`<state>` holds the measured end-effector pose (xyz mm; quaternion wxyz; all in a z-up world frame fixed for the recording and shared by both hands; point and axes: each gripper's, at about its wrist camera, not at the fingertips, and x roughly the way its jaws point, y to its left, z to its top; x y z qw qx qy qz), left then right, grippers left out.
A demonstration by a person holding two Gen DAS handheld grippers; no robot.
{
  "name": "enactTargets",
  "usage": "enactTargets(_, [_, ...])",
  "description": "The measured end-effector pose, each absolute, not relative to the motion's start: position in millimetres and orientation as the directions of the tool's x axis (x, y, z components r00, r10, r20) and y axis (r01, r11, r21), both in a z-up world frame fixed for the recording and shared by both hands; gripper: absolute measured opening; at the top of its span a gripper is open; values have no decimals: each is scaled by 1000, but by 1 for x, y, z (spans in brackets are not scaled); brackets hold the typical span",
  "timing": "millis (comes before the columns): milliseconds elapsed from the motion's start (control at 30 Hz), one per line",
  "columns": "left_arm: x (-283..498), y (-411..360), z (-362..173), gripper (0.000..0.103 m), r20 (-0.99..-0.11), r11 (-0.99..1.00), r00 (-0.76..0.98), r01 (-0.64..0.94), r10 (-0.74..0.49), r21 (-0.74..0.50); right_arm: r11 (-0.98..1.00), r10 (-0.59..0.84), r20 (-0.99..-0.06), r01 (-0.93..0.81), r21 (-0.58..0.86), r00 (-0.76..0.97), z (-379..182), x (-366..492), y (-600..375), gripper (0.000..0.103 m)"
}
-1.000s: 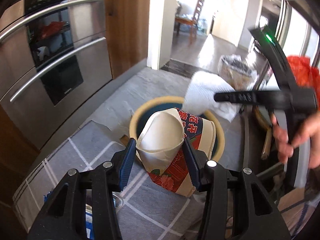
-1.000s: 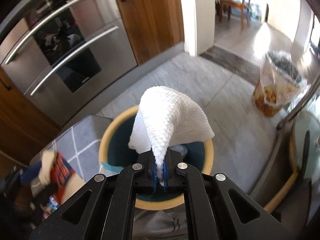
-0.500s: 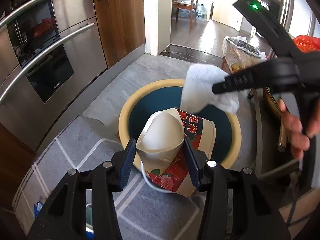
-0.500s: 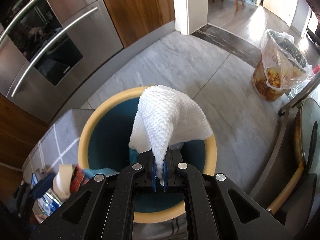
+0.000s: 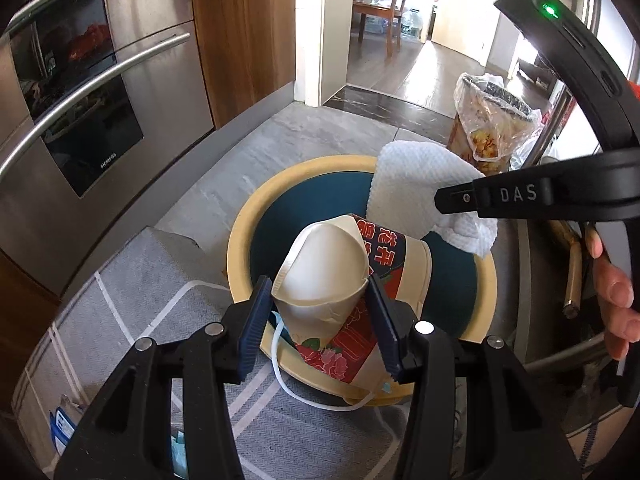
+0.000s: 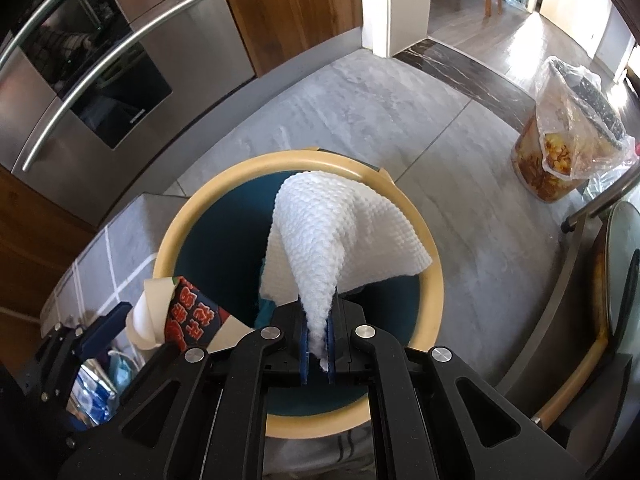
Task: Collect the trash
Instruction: 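Open both grippers to drop the towel and cup into the bin, then move both tools back over the remaining trash on the mat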
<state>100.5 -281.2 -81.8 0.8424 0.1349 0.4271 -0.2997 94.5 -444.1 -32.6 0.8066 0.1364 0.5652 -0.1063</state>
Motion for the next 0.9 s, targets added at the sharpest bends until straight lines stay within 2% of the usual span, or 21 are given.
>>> enactTargets(67, [101, -280, -81, 49, -799, 792, 463, 610, -385, -29, 937, -12, -939, 332, 109, 343, -32, 94, -446, 17])
enactTargets(167, [101, -279, -79, 50, -798, 799, 468, 601, -380, -28, 934, -8, -936, 338, 119, 351, -29, 93, -448, 30])
enactTargets(233, [101, -278, -78, 62, -793, 804, 477, 594, -379, -27, 932, -7, -933, 340, 123, 359, -28, 93, -448, 37])
enactTargets(300, [100, -276, -76, 65, -786, 805, 486, 593, -383, -25, 929, -4, -930, 345, 132, 368, -25, 93, -449, 41])
enactTargets(700, [100, -263, -70, 67, -785, 819, 497, 574, -371, -24, 929, 24, -916, 330, 169, 400, -16, 97, -441, 53])
enactTargets(900, [97, -243, -62, 68, -781, 834, 511, 551, -361, -25, 937, 20, -910, 309, 161, 414, -8, 100, -430, 66])
